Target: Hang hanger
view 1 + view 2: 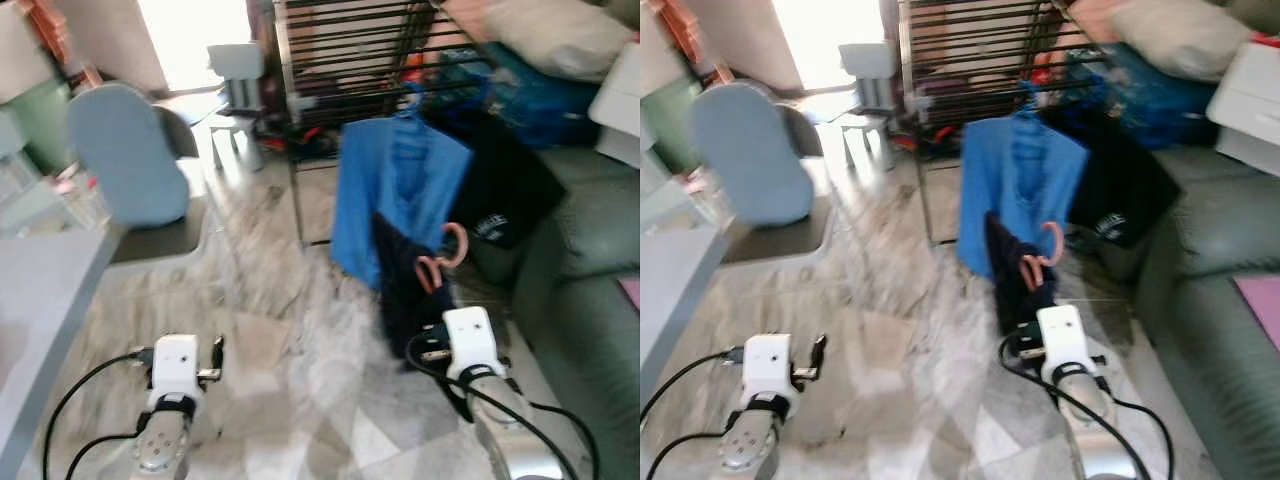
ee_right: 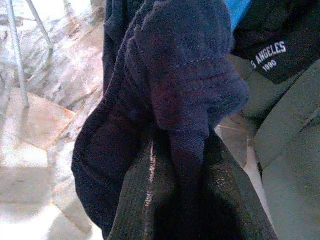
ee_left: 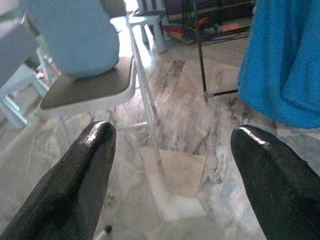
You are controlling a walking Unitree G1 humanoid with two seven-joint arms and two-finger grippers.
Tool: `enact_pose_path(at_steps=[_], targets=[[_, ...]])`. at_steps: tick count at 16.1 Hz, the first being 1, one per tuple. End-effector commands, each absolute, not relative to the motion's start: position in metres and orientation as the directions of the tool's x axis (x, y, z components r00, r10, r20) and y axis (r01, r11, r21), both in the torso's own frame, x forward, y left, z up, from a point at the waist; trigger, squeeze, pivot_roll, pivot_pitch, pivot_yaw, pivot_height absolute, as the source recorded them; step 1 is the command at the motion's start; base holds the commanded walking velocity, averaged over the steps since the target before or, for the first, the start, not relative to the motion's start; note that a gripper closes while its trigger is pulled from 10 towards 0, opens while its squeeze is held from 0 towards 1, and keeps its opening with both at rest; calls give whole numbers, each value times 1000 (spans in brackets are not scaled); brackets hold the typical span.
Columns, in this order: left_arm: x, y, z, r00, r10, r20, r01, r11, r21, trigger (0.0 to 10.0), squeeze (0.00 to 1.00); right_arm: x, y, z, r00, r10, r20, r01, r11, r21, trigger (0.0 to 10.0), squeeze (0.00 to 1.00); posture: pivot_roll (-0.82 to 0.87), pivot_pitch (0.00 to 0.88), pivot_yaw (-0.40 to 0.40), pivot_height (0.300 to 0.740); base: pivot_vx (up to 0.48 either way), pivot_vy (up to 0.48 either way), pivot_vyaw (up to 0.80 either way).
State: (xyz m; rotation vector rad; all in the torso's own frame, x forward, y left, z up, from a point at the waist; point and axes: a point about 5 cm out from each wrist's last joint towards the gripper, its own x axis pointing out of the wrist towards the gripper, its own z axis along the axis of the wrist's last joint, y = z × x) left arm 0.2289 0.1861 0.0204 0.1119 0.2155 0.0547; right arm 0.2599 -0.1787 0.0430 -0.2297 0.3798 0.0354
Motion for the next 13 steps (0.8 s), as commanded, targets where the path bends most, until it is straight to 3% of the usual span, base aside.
enact_pose_path(at_steps=[1, 9, 13], targets=[[229, 187, 23, 977, 66, -204, -43, 993, 113, 10000, 0, 267, -171, 60, 957, 17, -289, -79, 976, -204, 10000, 0, -161, 0, 84, 740, 0, 0, 800], [243, 169, 39, 989, -4, -145, 14, 997, 71, 10000, 0, 271, -175, 72, 969, 9, -248, -62, 976, -209, 10000, 0, -177, 0, 86, 740, 0, 0, 773], [241, 171, 39, 990, -7, -142, 14, 999, 47, 10000, 0, 272, -176, 73, 971, -11, -237, -41, 976, -213, 10000, 0, -169, 0, 77, 740, 0, 0, 0]])
